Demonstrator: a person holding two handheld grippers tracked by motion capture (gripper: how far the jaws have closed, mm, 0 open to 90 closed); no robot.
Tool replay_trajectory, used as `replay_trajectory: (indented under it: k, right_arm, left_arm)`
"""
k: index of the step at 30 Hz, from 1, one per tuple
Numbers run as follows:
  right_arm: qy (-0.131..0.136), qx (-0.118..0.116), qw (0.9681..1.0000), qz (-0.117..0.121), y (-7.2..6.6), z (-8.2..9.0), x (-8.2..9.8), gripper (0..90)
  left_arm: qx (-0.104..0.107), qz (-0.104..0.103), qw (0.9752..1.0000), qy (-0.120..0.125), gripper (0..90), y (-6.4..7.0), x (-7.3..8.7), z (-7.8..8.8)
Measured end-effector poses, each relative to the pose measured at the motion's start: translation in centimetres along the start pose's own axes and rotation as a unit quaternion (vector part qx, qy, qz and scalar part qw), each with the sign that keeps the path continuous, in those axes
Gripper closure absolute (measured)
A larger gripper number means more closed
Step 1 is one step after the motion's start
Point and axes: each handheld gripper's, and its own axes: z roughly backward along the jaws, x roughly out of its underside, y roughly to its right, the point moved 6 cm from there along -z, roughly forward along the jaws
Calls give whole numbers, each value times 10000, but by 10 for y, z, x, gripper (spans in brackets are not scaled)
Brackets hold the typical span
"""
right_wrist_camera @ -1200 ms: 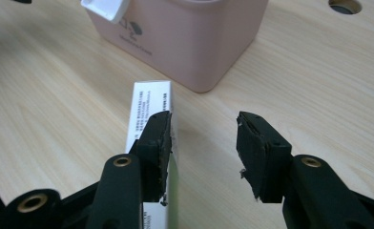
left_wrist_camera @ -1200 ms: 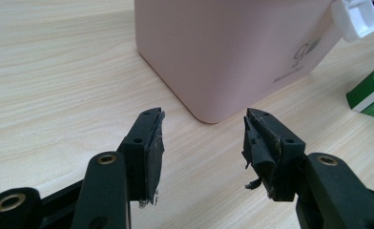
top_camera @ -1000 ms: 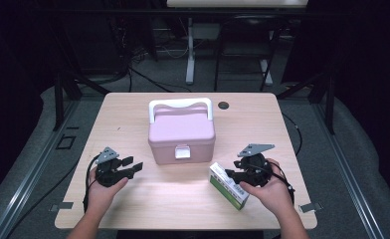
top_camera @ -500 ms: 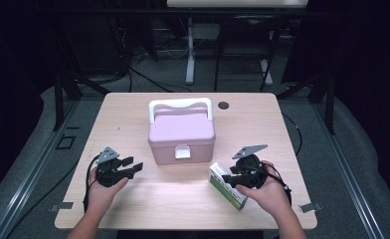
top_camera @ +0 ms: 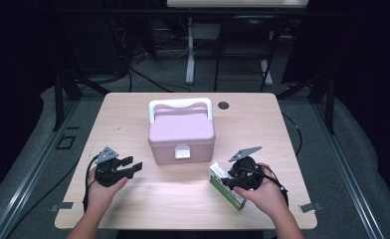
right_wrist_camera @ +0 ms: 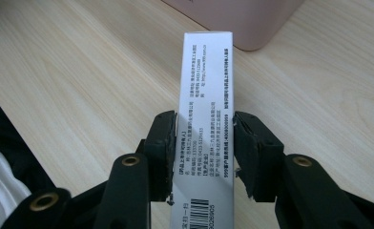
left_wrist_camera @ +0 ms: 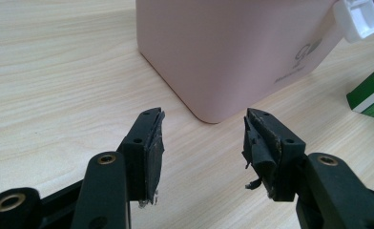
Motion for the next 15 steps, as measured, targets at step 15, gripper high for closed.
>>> replay_trajectory:
  k: [15]
  right_arm:
    - [-9, -12, 10000, -5, 4, -1, 3, 619]
  left_arm:
    - [2, 15, 10000, 5, 479, -1, 0, 1]
